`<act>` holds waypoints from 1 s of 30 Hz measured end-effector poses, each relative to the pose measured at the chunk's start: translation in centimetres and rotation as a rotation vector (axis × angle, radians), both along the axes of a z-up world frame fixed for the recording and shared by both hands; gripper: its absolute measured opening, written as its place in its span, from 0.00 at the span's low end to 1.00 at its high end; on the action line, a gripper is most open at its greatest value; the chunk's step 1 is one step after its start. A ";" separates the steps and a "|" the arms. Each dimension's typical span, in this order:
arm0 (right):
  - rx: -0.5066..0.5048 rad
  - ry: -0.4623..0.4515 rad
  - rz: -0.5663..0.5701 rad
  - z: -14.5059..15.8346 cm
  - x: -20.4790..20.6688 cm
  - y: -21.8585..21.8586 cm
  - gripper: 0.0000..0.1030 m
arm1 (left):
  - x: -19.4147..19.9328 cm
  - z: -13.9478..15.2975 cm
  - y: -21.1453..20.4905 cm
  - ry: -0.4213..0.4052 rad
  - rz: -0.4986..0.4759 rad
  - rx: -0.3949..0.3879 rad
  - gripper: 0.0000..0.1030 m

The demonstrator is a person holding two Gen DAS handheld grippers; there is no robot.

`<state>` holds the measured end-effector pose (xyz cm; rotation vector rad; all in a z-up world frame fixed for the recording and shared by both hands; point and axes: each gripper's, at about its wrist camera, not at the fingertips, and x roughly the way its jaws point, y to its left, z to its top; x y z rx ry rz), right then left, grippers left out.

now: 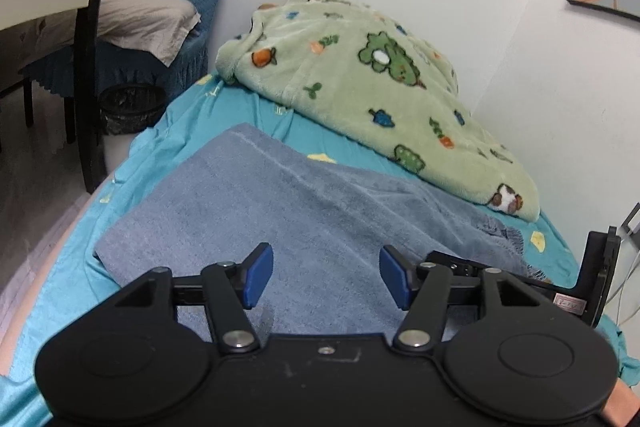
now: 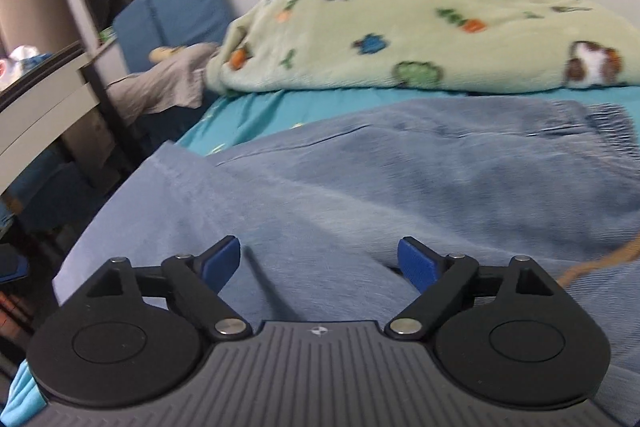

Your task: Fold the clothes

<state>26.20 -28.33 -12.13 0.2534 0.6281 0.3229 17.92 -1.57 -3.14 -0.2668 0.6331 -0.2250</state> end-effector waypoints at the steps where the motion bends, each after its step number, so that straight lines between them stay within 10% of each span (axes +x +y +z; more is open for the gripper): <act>1: -0.021 -0.003 0.019 -0.2 -0.1 0.4 0.87 | 0.2 -0.2 -0.1 0.008 -0.006 -0.001 0.54; 6: -0.044 -0.003 0.097 -0.7 -0.4 1.8 0.83 | 0.5 -0.6 0.0 0.023 0.001 0.008 0.54; 11: -0.162 -0.053 0.102 0.7 -1.8 3.6 0.24 | 0.3 -0.4 0.3 0.018 0.017 0.005 0.54; 13: -0.178 -0.080 0.135 1.5 -3.0 4.0 0.14 | 0.3 -0.4 0.6 0.023 0.023 -0.010 0.54; 20: -0.418 -0.178 0.174 4.7 -9.4 6.8 0.08 | 0.2 0.3 1.2 0.017 0.046 -0.039 0.54; 30: -0.547 -0.036 0.274 3.9 -17.3 9.4 0.08 | -0.6 1.1 1.5 -0.007 0.033 -0.054 0.54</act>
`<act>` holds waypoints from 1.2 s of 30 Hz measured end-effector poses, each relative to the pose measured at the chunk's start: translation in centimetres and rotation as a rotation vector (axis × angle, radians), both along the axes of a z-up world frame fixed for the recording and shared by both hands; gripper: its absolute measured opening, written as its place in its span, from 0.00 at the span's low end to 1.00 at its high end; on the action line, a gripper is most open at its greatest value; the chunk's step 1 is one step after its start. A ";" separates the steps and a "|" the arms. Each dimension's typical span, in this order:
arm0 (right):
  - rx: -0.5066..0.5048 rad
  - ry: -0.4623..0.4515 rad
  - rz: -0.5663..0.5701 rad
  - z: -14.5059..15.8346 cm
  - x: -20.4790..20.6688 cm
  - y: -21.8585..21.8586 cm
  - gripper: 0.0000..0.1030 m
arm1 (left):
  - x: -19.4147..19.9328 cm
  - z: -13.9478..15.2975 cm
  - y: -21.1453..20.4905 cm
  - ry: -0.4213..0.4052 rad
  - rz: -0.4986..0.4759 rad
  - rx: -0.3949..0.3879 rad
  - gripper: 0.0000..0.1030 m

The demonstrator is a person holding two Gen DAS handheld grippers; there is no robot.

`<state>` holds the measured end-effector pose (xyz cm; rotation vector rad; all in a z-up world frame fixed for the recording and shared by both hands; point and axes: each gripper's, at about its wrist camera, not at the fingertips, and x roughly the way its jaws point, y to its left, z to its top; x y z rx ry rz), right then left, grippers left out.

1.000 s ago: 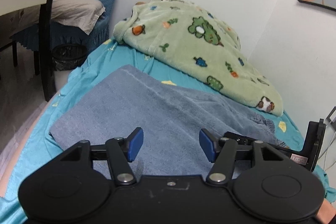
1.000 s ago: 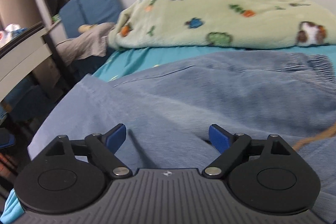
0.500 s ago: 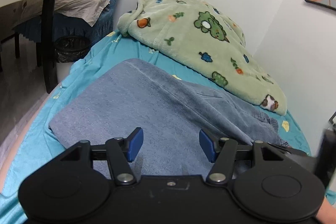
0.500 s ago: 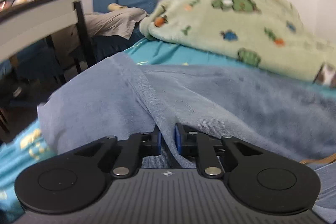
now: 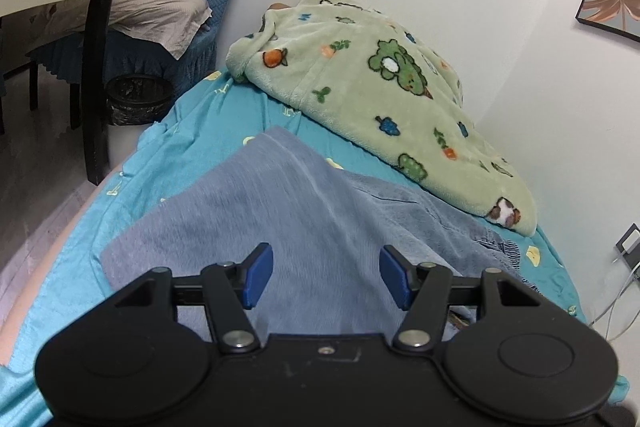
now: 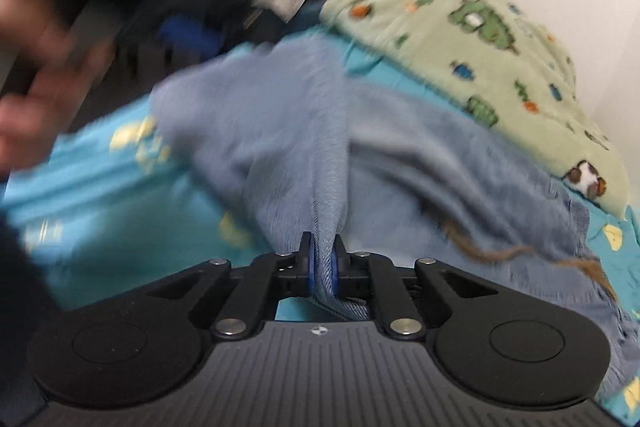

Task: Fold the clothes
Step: 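Grasp the jeans waist edge with the right tool while the left tool grasps beside it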

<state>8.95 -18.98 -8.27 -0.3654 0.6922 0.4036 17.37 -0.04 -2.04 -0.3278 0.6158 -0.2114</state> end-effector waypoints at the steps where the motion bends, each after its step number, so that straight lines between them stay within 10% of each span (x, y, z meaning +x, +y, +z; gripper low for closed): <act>1: -0.032 0.026 0.015 -0.6 -0.7 0.6 0.08 | 0.0 0.0 0.0 0.000 -0.002 -0.001 0.54; 5: -0.123 0.053 0.045 -2.2 -2.2 2.1 0.21 | -0.2 0.0 0.2 -0.001 -0.007 -0.005 0.54; 8: -0.048 -0.002 0.026 -1.3 -1.9 1.9 0.50 | -0.3 0.0 0.2 0.001 -0.003 -0.005 0.54; 12: 0.091 -0.059 -0.023 -0.6 -0.7 1.3 0.54 | -0.2 -0.2 -0.2 0.004 0.003 0.005 0.54; 18: 0.245 -0.114 -0.081 -1.2 2.6 1.0 0.41 | -0.3 -0.7 -0.7 -0.009 0.006 0.044 0.54; 21: 0.265 -0.053 -0.085 -2.4 3.9 0.9 0.07 | 0.0 -1.0 -0.8 -0.005 0.018 0.064 0.54; 36: 0.083 -0.097 0.375 -2.8 -1.4 5.9 0.03 | 1.6 -2.3 -4.7 0.017 -0.030 0.305 0.55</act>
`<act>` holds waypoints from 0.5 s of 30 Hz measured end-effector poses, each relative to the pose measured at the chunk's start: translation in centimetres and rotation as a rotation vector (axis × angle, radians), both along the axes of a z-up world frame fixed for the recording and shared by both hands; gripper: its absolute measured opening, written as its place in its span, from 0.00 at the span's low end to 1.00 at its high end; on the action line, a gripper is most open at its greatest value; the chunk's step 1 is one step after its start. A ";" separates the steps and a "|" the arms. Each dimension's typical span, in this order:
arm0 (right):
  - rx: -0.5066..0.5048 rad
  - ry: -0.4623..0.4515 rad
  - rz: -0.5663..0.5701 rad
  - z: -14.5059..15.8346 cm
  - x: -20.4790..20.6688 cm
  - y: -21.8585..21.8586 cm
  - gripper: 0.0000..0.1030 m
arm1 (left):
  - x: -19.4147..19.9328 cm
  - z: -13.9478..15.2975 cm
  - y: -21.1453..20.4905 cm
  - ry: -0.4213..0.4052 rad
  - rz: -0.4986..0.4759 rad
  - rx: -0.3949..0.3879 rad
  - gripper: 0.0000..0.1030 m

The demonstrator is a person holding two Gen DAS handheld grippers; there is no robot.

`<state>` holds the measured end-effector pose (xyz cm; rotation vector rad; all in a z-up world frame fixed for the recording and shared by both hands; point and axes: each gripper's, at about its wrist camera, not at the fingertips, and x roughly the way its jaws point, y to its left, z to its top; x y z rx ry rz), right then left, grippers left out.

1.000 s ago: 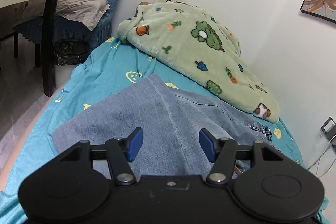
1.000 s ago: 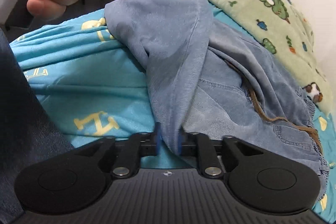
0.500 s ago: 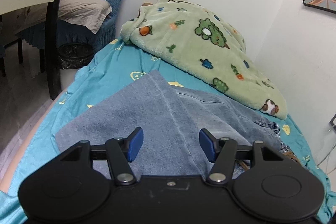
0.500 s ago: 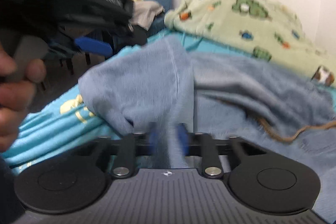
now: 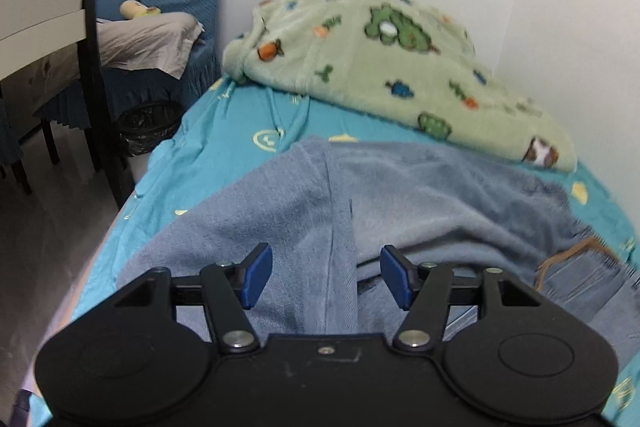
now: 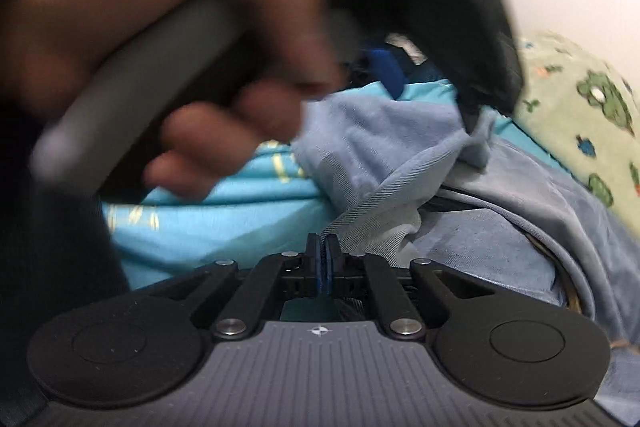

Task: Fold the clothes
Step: 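Grasp the jeans waist edge with the right tool while the left tool grasps beside it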

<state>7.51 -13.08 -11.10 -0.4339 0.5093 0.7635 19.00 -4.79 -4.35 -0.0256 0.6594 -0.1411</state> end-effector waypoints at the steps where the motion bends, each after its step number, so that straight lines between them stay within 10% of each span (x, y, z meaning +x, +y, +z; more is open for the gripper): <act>1: 0.002 0.001 0.000 0.1 0.0 0.1 0.03 | 0.6 -0.2 -0.4 0.002 0.006 0.023 0.55; 9: 0.030 0.030 -0.011 0.4 0.1 0.3 0.03 | 7.0 -2.1 -3.6 -0.005 -0.012 0.243 0.49; 15: 0.094 0.058 -0.025 0.9 0.7 -0.1 0.04 | 9.1 -3.6 -3.8 -0.004 -0.021 0.343 0.04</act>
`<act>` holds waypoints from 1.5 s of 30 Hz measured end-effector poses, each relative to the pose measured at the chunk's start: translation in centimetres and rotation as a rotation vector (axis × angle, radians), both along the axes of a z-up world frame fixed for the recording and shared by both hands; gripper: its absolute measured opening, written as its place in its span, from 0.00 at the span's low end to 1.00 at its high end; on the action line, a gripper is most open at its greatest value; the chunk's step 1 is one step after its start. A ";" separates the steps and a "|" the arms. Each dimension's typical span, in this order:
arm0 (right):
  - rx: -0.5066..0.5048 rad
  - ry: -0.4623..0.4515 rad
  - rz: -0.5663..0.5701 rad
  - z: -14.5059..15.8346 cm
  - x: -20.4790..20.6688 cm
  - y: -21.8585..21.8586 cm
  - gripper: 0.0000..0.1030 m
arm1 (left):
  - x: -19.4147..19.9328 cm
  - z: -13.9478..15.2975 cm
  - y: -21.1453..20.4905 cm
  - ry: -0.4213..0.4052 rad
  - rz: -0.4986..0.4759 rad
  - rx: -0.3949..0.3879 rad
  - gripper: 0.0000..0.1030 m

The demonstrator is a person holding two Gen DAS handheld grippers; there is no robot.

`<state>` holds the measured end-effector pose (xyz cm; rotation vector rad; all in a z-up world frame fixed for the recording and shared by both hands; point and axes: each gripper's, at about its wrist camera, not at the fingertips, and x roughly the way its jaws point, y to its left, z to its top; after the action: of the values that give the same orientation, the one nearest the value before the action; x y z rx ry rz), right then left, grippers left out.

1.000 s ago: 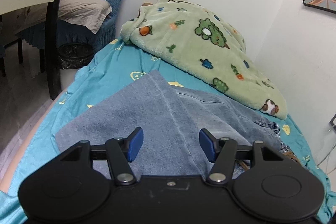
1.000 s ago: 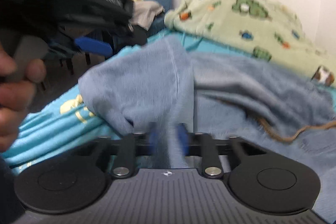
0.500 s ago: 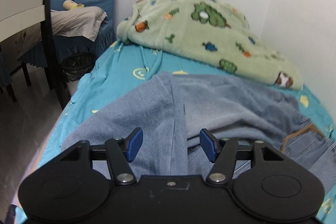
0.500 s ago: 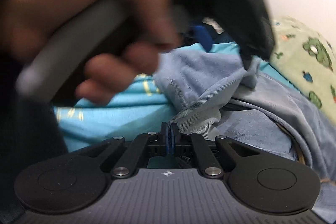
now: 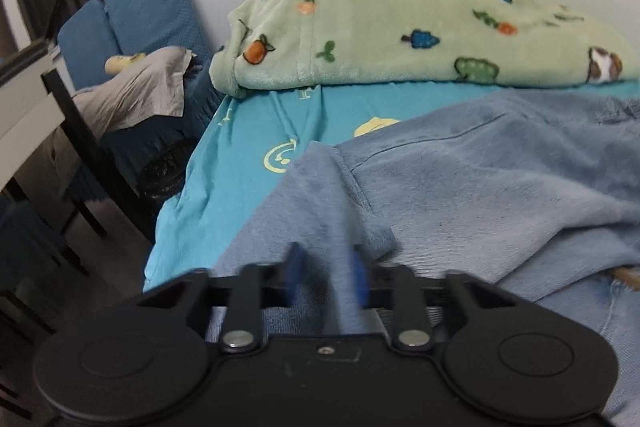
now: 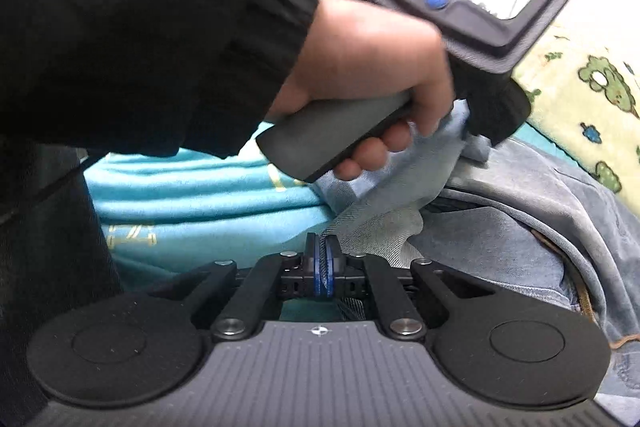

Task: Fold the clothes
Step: 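Grasp the jeans waist edge with the right tool while the left tool grasps beside it, then lift the gripped waist edge of the jeans up with both tools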

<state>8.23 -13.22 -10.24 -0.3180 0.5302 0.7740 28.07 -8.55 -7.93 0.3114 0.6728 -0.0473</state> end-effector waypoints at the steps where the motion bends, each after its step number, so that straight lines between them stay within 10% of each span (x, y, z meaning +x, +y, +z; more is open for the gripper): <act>1: 0.015 0.006 -0.003 0.1 0.1 -0.1 0.04 | -0.4 0.3 0.2 -0.014 0.005 -0.010 0.03; 18: 0.052 0.043 0.025 0.5 -0.6 -0.8 0.04 | -12.2 7.5 11.5 -0.101 0.354 -0.270 0.02; 31: -0.041 0.134 0.120 -1.3 -0.8 0.4 0.04 | -10.3 5.4 9.2 -0.047 0.248 -0.181 0.19; 45: -0.042 0.140 0.143 -1.7 -0.7 0.8 0.04 | 0.8 2.8 3.3 0.014 0.126 0.002 0.26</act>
<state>7.56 -12.46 -11.91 -0.3447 0.6610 0.9292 28.83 -5.24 -5.14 0.2696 0.7051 0.0717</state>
